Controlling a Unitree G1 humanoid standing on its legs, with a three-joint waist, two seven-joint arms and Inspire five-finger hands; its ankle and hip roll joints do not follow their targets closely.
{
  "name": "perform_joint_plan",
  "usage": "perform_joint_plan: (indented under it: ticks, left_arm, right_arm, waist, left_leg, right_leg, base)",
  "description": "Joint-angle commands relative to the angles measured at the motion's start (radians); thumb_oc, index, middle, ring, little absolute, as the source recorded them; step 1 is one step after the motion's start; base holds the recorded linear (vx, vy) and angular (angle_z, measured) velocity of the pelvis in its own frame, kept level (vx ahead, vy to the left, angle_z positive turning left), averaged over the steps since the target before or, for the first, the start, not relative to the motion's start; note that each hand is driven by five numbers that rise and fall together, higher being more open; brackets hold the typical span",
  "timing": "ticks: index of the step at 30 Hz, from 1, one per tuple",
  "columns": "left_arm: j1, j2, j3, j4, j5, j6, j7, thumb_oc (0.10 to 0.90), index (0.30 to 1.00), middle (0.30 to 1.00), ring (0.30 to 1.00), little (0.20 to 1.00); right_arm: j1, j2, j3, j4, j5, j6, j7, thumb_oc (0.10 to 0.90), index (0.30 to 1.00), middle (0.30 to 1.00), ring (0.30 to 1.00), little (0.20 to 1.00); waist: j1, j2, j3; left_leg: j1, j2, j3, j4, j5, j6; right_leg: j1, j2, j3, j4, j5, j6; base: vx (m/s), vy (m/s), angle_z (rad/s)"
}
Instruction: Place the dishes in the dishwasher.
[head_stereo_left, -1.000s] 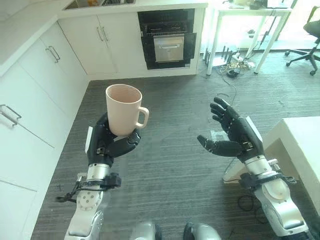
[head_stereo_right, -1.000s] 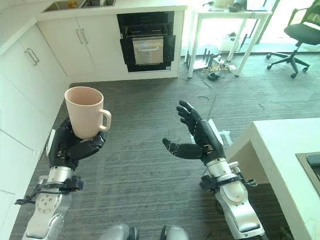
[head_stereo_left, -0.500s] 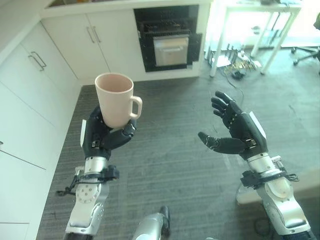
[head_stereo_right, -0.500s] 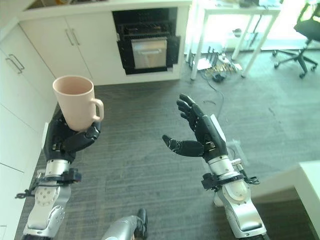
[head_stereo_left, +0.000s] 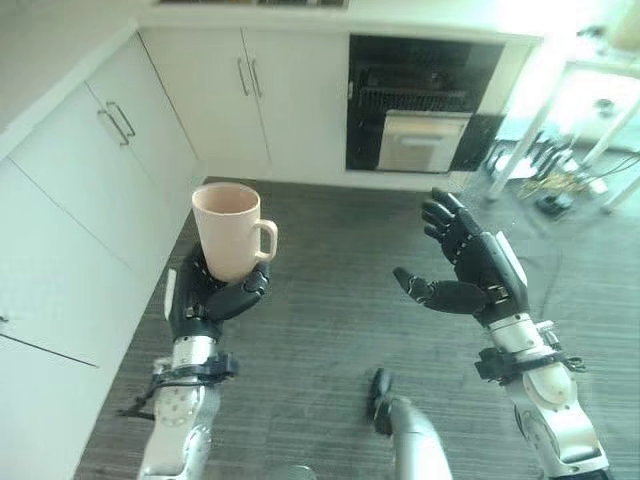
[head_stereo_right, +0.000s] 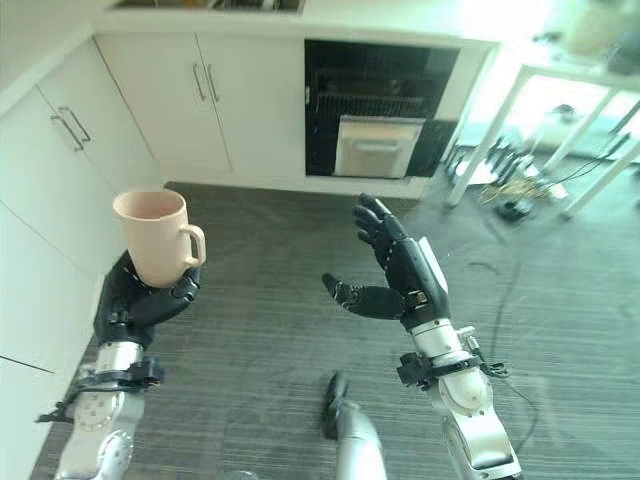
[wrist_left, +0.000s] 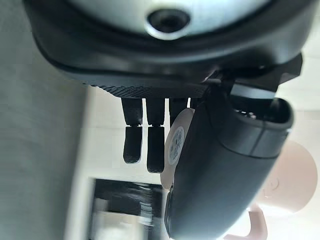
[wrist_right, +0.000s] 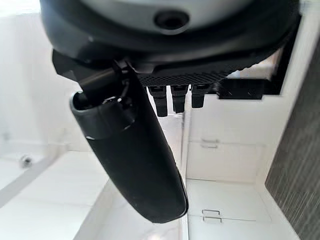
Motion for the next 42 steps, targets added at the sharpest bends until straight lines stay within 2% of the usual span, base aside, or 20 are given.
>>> perform_joint_plan:
  ticks: [1, 4, 6, 7, 9, 10, 11, 12, 13, 14, 15, 16, 18, 19, 24, 28, 32, 40, 41, 42]
  left_arm:
    - [-0.129, 0.089, 0.025, -0.233, 0.049, -0.144, -0.019, 0.400, 0.300, 0.300, 0.300, 0.300]
    - [-0.135, 0.084, 0.033, -0.226, 0.037, -0.136, -0.012, 0.400, 0.300, 0.300, 0.300, 0.300]
    - [-0.130, 0.079, 0.035, -0.228, 0.030, -0.136, -0.008, 0.400, 0.300, 0.300, 0.300, 0.300]
    - [-0.123, 0.076, 0.037, -0.228, 0.027, -0.140, -0.009, 0.400, 0.300, 0.300, 0.300, 0.300]
    - [-0.116, 0.070, 0.037, -0.230, 0.024, -0.141, -0.001, 0.400, 0.300, 0.300, 0.300, 0.300]
    - [-0.113, 0.069, 0.036, -0.228, 0.019, -0.142, 0.001, 0.400, 0.300, 0.300, 0.300, 0.300]
    - [-0.107, 0.067, 0.033, -0.225, 0.014, -0.147, 0.004, 0.400, 0.300, 0.300, 0.300, 0.300]
    - [-0.098, 0.059, 0.023, -0.224, 0.015, -0.155, -0.003, 0.400, 0.300, 0.300, 0.300, 0.300]
    - [-0.102, 0.053, 0.009, -0.219, 0.017, -0.160, -0.024, 0.400, 0.300, 0.300, 0.300, 0.300]
    - [-0.102, 0.050, 0.005, -0.214, 0.017, -0.165, -0.036, 0.400, 0.300, 0.300, 0.300, 0.300]
    - [-0.071, 0.061, 0.016, -0.222, 0.007, -0.184, -0.036, 0.400, 0.300, 0.300, 0.300, 0.300]
    - [-0.071, 0.073, 0.013, -0.224, -0.001, -0.183, -0.026, 0.400, 0.300, 0.300, 0.300, 0.300]
    - [-0.082, 0.079, 0.007, -0.218, -0.004, -0.188, -0.028, 0.400, 0.300, 0.300, 0.300, 0.300]
    - [-0.083, 0.075, 0.003, -0.214, 0.007, -0.195, -0.020, 0.400, 0.300, 0.300, 0.300, 0.300]
    - [-0.106, 0.090, 0.019, -0.208, 0.020, -0.197, -0.012, 0.400, 0.300, 0.300, 0.300, 0.300]
    - [-0.137, 0.094, 0.011, -0.212, 0.021, -0.178, -0.016, 0.400, 0.300, 0.300, 0.300, 0.300]
    - [-0.140, 0.084, 0.015, -0.236, 0.029, -0.159, -0.032, 0.400, 0.300, 0.300, 0.300, 0.300]
    - [-0.134, 0.085, 0.033, -0.266, 0.015, -0.162, -0.034, 0.400, 0.300, 0.300, 0.300, 0.300]
    - [-0.136, 0.085, 0.036, -0.269, 0.009, -0.155, -0.039, 0.400, 0.300, 0.300, 0.300, 0.300]
    - [-0.137, 0.085, 0.034, -0.268, 0.010, -0.153, -0.044, 0.400, 0.300, 0.300, 0.300, 0.300]
  right_arm:
    - [-0.109, -0.011, -0.019, -0.120, 0.024, -0.117, -0.022, 0.800, 0.900, 0.900, 0.900, 0.900]
    - [-0.114, -0.012, -0.008, -0.113, 0.023, -0.108, -0.031, 0.800, 0.900, 0.900, 0.900, 0.900]
    - [-0.108, -0.023, -0.016, -0.114, 0.044, -0.106, -0.012, 0.800, 0.900, 0.900, 0.900, 0.900]
    - [-0.100, -0.032, -0.024, -0.113, 0.048, -0.107, -0.002, 0.800, 0.900, 0.900, 0.900, 0.900]
    - [-0.096, -0.048, -0.029, -0.108, 0.060, -0.108, 0.010, 0.800, 0.900, 0.900, 0.900, 0.900]
    - [-0.095, -0.052, -0.031, -0.105, 0.065, -0.107, 0.014, 0.800, 0.900, 0.900, 0.900, 0.900]
    - [-0.093, -0.058, -0.033, -0.103, 0.072, -0.108, 0.018, 0.800, 0.900, 0.900, 0.900, 0.900]
    - [-0.087, -0.057, -0.032, -0.096, 0.063, -0.118, 0.020, 0.800, 0.900, 0.900, 0.900, 0.900]
    - [-0.087, -0.054, -0.037, -0.092, 0.050, -0.121, -0.001, 0.800, 0.900, 0.900, 0.900, 0.900]
    - [-0.096, -0.054, -0.037, -0.088, 0.051, -0.118, -0.012, 0.800, 0.900, 0.900, 0.900, 0.900]
    - [-0.098, -0.060, -0.035, -0.096, 0.062, -0.101, -0.002, 0.800, 0.900, 0.900, 0.900, 0.900]
    - [-0.088, -0.062, -0.031, -0.095, 0.055, -0.105, -0.002, 0.800, 0.900, 0.900, 0.900, 0.900]
    - [-0.085, -0.071, -0.033, -0.088, 0.050, -0.120, -0.006, 0.800, 0.900, 0.900, 0.900, 0.900]
    - [-0.088, -0.073, -0.031, -0.083, 0.056, -0.130, 0.000, 0.800, 0.900, 0.900, 0.900, 0.900]
    - [-0.059, -0.068, -0.049, -0.117, 0.077, -0.119, 0.007, 0.800, 0.900, 0.900, 0.900, 0.900]
    - [-0.075, -0.047, -0.041, -0.120, 0.056, -0.107, -0.023, 0.800, 0.900, 0.900, 0.900, 0.900]
    - [-0.083, -0.036, -0.050, -0.122, 0.040, -0.093, -0.038, 0.800, 0.900, 0.900, 0.900, 0.900]
    - [-0.101, -0.024, -0.046, -0.126, 0.018, -0.071, -0.032, 0.800, 0.900, 0.900, 0.900, 0.900]
    - [-0.106, -0.021, -0.043, -0.124, 0.012, -0.068, -0.035, 0.800, 0.900, 0.900, 0.900, 0.900]
    - [-0.109, -0.014, -0.037, -0.122, 0.007, -0.067, -0.041, 0.800, 0.900, 0.900, 0.900, 0.900]
  waist:
    - [-0.011, -0.007, -0.079]
    - [-0.023, -0.010, -0.106]
    - [-0.031, -0.001, -0.125]
    - [-0.034, 0.012, -0.130]
    - [-0.037, 0.017, -0.136]
    - [-0.036, 0.009, -0.140]
    - [-0.034, 0.002, -0.135]
    - [-0.025, -0.010, -0.114]
    - [-0.013, -0.014, -0.085]
    - [-0.003, -0.022, -0.071]
    - [0.004, 0.000, -0.066]
    - [0.005, 0.046, -0.067]
    - [0.008, 0.061, -0.069]
    - [0.009, 0.057, -0.074]
    - [0.008, 0.054, -0.113]
    - [0.024, 0.044, -0.127]
    - [0.056, 0.021, -0.135]
    - [0.090, 0.001, -0.138]
    - [0.095, -0.004, -0.139]
    - [0.097, -0.013, -0.137]
  left_leg:
    - [-0.214, 0.056, -0.032, -0.127, 0.184, 0.070]
    - [-0.139, 0.081, -0.022, -0.127, 0.164, 0.050]
    - [-0.101, 0.103, -0.013, -0.127, 0.210, 0.025]
    - [-0.078, 0.127, -0.002, -0.127, 0.269, 0.004]
    - [-0.036, 0.145, 0.018, -0.127, 0.412, -0.033]
    - [-0.021, 0.141, 0.028, -0.127, 0.488, -0.047]
    - [-0.046, 0.148, 0.039, -0.042, 0.551, -0.066]
    - [-0.172, 0.156, 0.041, 0.164, 0.596, -0.077]
    - [-0.312, 0.162, 0.023, 0.248, 0.555, -0.052]
    - [-0.351, 0.129, 0.032, 0.188, 0.524, -0.025]
    - [-0.333, 0.110, 0.074, -0.127, 0.531, -0.015]
    - [-0.447, 0.153, 0.033, -0.127, 0.481, -0.023]
    - [-0.504, 0.174, 0.015, -0.127, 0.499, -0.035]
    - [-0.509, 0.173, 0.013, -0.127, 0.461, -0.030]
    - [-0.480, 0.167, 0.014, -0.127, 0.395, -0.007]
    - [-0.478, 0.146, 0.011, -0.127, 0.385, 0.014]
    - [-0.490, 0.117, 0.004, -0.127, 0.378, 0.039]
    - [-0.486, 0.094, -0.015, -0.127, 0.364, 0.065]
    - [-0.484, 0.088, -0.017, -0.127, 0.361, 0.071]
    - [-0.474, 0.073, -0.022, -0.127, 0.355, 0.082]
  right_leg:
    - [0.133, -0.114, -0.004, 0.042, -0.154, 0.383]
    - [0.168, -0.092, -0.022, 0.042, -0.166, 0.375]
    - [0.179, -0.068, -0.034, 0.042, -0.188, 0.355]
    - [0.195, -0.046, -0.042, 0.042, -0.208, 0.340]
    - [0.220, -0.020, -0.038, 0.042, -0.245, 0.306]
    - [0.229, -0.016, -0.026, 0.042, -0.259, 0.291]
    - [0.254, -0.004, -0.013, 0.042, -0.278, 0.272]
    - [0.301, 0.011, 0.007, 0.042, -0.302, 0.238]
    - [0.342, 0.023, 0.015, 0.042, -0.316, 0.229]
    - [0.353, 0.024, 0.040, 0.042, -0.323, 0.237]
    - [0.370, 0.066, 0.108, 0.042, -0.352, 0.259]
    - [0.385, 0.112, 0.124, 0.042, -0.370, 0.266]
    - [0.415, 0.130, 0.130, 0.042, -0.399, 0.260]
    - [0.419, 0.124, 0.126, 0.042, -0.405, 0.264]
    - [0.446, 0.088, 0.107, 0.042, -0.424, 0.288]
    - [0.475, 0.070, 0.095, 0.042, -0.434, 0.299]
    - [0.491, 0.048, 0.081, 0.042, -0.434, 0.316]
    - [0.517, 0.032, 0.057, 0.042, -0.431, 0.332]
    - [0.527, 0.029, 0.050, 0.042, -0.414, 0.338]
    - [0.566, 0.023, 0.031, 0.042, -0.326, 0.356]
  base:
    - [0.48, -0.342, -0.59]
    - [0.50, -0.317, -0.29]
    - [0.43, -0.252, -0.35]
    - [0.39, -0.259, -0.47]
    - [0.38, -0.267, -0.22]
    - [0.34, -0.284, -0.53]
    - [0.36, -0.383, -0.72]
    - [0.33, -0.390, -0.47]
    - [0.33, -0.296, -0.66]
    - [0.46, 0.025, -0.71]
    - [0.54, 0.252, -0.87]
    - [0.54, 0.308, -0.82]
    - [0.27, 0.175, -1.40]
    - [0.17, 0.131, -1.18]
    - [0.21, 0.163, -0.70]
    - [0.21, 0.185, 0.46]
    - [0.15, 0.159, 0.44]
    - [0.06, 0.112, 0.09]
    - [0.07, 0.113, -0.09]
    - [0.14, 0.180, -0.03]
